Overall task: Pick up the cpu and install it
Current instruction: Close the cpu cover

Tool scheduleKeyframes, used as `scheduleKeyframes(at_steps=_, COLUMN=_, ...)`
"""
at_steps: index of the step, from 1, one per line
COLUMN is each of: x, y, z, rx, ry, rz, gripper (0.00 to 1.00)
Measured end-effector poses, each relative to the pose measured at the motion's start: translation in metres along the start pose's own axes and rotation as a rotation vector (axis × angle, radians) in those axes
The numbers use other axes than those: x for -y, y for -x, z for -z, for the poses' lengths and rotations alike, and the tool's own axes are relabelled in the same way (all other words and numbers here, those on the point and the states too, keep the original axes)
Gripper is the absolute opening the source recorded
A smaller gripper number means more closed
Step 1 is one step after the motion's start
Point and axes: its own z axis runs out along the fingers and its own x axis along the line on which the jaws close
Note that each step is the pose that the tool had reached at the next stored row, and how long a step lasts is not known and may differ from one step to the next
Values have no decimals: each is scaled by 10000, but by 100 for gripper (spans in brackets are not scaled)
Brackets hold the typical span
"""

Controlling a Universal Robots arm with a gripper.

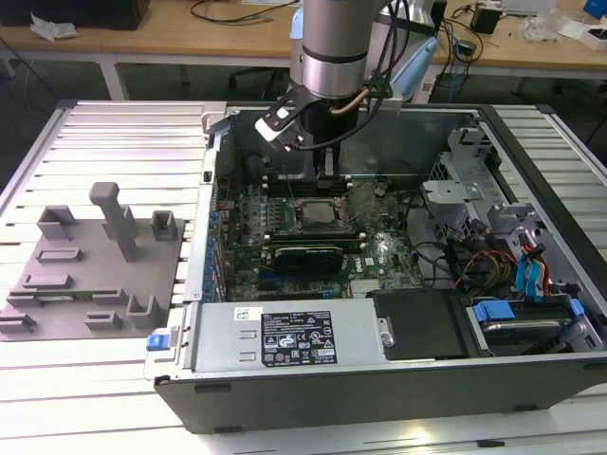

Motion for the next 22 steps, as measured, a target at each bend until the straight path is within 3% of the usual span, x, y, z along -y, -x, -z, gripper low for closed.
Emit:
scheduleKeyframes(at_steps=8, x=0, y=0, z=6, rx=1, ry=0, rz=0, gripper=11)
scheduleKeyframes(at_steps=11, x=-2, y=3, z=105, rx=0, ry=0, rz=0, gripper=11)
scheduleKeyframes(at_steps=15, x=-8, y=9, z=330, rx=1, ry=0, rz=0, gripper=11)
scheduleKeyframes(at_steps=19, x=-11, y=9, z=336, rx=1, ry=0, rz=3, gripper=11)
scheduleKeyframes(at_steps=22, x=-94, y=5, z=334, rx=1, ry=0, rz=1, gripper=11)
